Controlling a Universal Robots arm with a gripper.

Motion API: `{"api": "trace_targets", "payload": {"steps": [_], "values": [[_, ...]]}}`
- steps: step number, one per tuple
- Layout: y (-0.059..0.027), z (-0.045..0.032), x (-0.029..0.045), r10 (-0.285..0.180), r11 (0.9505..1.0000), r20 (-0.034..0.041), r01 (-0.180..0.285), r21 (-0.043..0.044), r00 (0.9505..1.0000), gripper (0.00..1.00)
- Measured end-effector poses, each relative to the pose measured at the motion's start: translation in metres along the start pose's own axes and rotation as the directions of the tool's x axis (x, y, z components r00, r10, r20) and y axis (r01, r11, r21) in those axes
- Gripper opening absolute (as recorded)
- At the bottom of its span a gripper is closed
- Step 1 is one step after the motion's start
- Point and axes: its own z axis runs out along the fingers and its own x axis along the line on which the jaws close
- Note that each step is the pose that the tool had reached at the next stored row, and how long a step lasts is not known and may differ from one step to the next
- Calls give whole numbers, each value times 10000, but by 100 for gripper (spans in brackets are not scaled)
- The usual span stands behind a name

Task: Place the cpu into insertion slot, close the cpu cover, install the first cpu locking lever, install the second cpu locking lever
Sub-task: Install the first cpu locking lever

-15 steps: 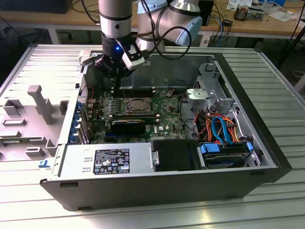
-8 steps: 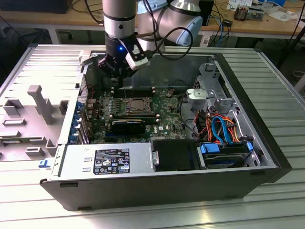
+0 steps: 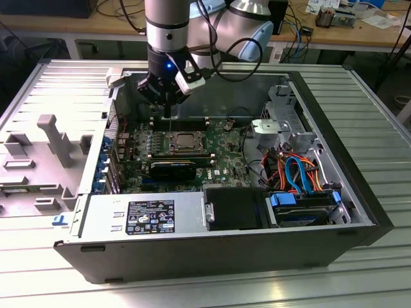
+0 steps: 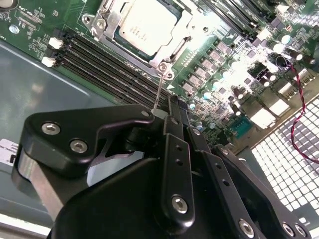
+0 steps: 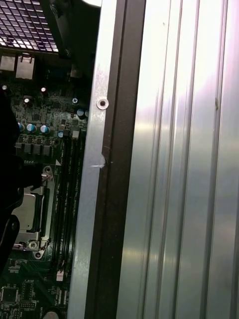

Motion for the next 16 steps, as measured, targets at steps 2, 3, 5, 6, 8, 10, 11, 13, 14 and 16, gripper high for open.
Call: {"api": "trace_targets", "payload": {"steps": [2, 3, 5, 6, 8, 10, 11, 13, 14, 16], "values": [[0, 2, -4, -1, 10000, 0, 1, 0, 10000, 11], [-1, 3, -7, -2, 10000, 0, 2, 0, 10000, 11], [-2, 7, -16, -1, 10000, 1, 1, -1, 10000, 11], [-2, 8, -19, -1, 10000, 0, 1, 0, 10000, 11], [-3, 10, -24, -1, 10000, 0, 1, 0, 10000, 11], [-3, 13, -32, -2, 10000, 2, 2, -2, 10000, 11], [-4, 17, -44, -1, 10000, 2, 1, -3, 10000, 11], [-7, 21, -69, 0, 10000, 1, 0, 0, 10000, 11], [-9, 25, -80, 0, 10000, 1, 0, 0, 10000, 11], [-12, 59, -101, -24, 10000, -2, 24, 11, 10000, 11]]}}
